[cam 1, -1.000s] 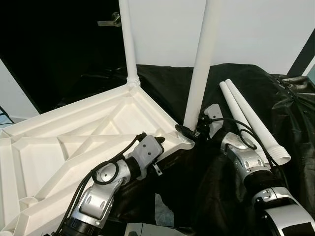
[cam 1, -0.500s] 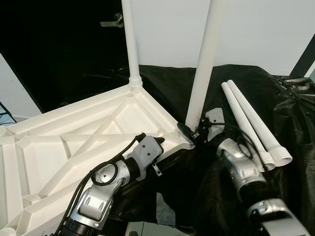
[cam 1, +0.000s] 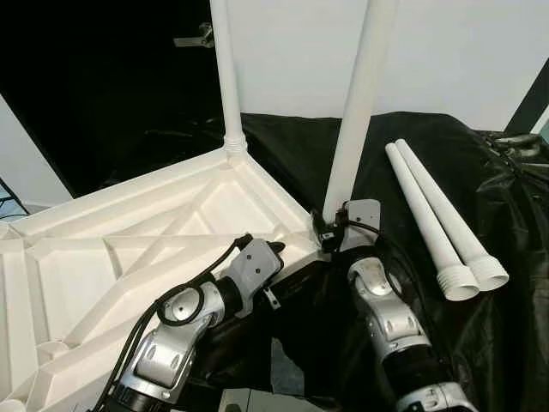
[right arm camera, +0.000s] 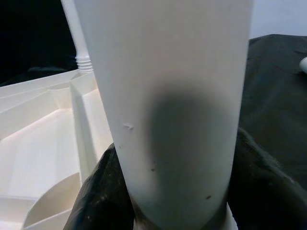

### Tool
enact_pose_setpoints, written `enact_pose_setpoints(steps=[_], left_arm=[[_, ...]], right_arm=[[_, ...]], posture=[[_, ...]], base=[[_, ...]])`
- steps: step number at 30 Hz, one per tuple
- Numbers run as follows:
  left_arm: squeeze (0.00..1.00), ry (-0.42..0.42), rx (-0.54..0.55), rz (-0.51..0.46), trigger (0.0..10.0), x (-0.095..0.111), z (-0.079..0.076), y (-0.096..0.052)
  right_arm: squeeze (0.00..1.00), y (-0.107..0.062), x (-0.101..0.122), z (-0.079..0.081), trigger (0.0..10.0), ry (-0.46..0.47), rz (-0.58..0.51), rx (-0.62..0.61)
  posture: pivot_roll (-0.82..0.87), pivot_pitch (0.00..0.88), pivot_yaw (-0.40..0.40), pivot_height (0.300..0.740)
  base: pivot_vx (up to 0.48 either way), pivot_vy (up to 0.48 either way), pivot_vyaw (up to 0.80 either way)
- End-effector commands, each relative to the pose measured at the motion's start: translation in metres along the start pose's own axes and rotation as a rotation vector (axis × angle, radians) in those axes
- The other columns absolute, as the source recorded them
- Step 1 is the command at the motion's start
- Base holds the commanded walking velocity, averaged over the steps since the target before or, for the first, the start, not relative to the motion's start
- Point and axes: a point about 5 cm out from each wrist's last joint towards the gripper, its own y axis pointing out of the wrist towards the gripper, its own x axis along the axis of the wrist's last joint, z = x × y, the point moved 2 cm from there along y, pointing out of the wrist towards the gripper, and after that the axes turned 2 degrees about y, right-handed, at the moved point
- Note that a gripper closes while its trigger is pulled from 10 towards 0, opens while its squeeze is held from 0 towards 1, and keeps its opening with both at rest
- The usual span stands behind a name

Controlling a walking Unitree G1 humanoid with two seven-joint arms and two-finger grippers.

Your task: Building children table

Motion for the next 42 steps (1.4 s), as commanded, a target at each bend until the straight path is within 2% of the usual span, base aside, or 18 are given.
enact_pose_setpoints(steps=[1, 5, 13, 14, 15, 24, 25, 26, 27, 31, 37, 41, 42], left_arm=[[0.00, 0.004, 0.025, 0.011, 10.0, -0.001, 0.001, -0.002], [0.00, 0.005, 0.020, 0.010, 10.0, 0.000, 0.000, -0.001], [0.00, 0.007, 0.022, 0.009, 10.0, 0.001, 0.000, 0.000], [0.00, 0.006, 0.021, 0.009, 10.0, 0.001, 0.000, 0.000], [0.00, 0.005, 0.020, 0.009, 10.0, 0.001, -0.001, 0.000], [0.00, 0.002, 0.021, 0.007, 10.0, 0.001, -0.001, 0.000], [0.00, 0.001, 0.023, 0.007, 10.0, 0.001, 0.000, 0.000], [0.00, 0.001, 0.024, 0.007, 10.0, 0.001, 0.000, 0.000], [0.00, 0.001, 0.026, 0.006, 10.0, 0.001, 0.001, 0.001], [0.00, 0.000, 0.028, 0.005, 10.0, 0.001, 0.001, 0.002], [0.00, 0.001, 0.027, 0.002, 10.0, 0.001, 0.001, 0.003], [0.00, 0.002, 0.031, -0.001, 10.0, 0.003, 0.002, 0.003], [0.00, 0.002, 0.036, -0.003, 10.0, 0.003, 0.002, 0.003]], right_arm=[[0.00, -0.006, -0.012, -0.003, 10.0, -0.022, 0.052, -0.016], [0.00, -0.006, -0.012, -0.009, 10.0, -0.027, 0.055, -0.032], [0.00, -0.008, -0.009, -0.010, 10.0, -0.029, 0.054, -0.049], [0.65, -0.008, -0.008, -0.011, 10.0, -0.028, 0.047, -0.040], [1.00, -0.008, -0.005, -0.011, 10.0, -0.036, 0.035, -0.017], [1.00, -0.010, 0.008, -0.019, 10.0, -0.039, -0.027, 0.161], [0.25, -0.009, 0.009, -0.021, 10.0, -0.043, -0.026, 0.219], [0.01, -0.008, 0.010, -0.022, 10.0, -0.049, -0.026, 0.263], [0.00, -0.007, 0.012, -0.023, 10.0, -0.044, -0.024, 0.316], [0.00, -0.005, 0.014, -0.024, 10.0, -0.055, -0.034, 0.392], [0.00, 0.009, 0.017, -0.021, 10.0, -0.100, -0.011, 0.588], [0.00, 0.013, 0.011, -0.020, 9.8, -0.143, 0.026, 0.634], [0.00, 0.014, 0.008, -0.019, 3.1, -0.154, 0.038, 0.647]], posture=[[0.10, 0.000, 0.003, 0.740], [0.09, 0.000, 0.000, 0.740], [0.09, 0.000, -0.003, 0.740], [0.09, 0.000, -0.003, 0.740], [0.09, 0.000, -0.004, 0.740], [0.08, 0.000, -0.002, 0.740], [0.08, 0.000, -0.002, 0.740], [0.08, 0.000, -0.002, 0.740], [0.08, 0.000, -0.002, 0.740], [0.08, 0.000, -0.002, 0.740], [0.08, 0.000, -0.003, 0.740], [0.09, 0.000, -0.011, 0.740], [0.10, 0.000, -0.013, 0.740]], base=[[0.000, 0.000, 0.00], [0.000, 0.000, 0.00], [0.000, 0.000, 0.00], [0.000, 0.000, 0.00], [0.000, 0.000, 0.00], [0.000, 0.000, 0.00], [0.000, 0.000, 0.00], [0.000, 0.000, 0.00], [0.000, 0.000, 0.00], [0.000, 0.000, 0.00], [0.000, 0.000, 0.00], [0.000, 0.000, 0.00], [0.000, 0.000, 0.00]])
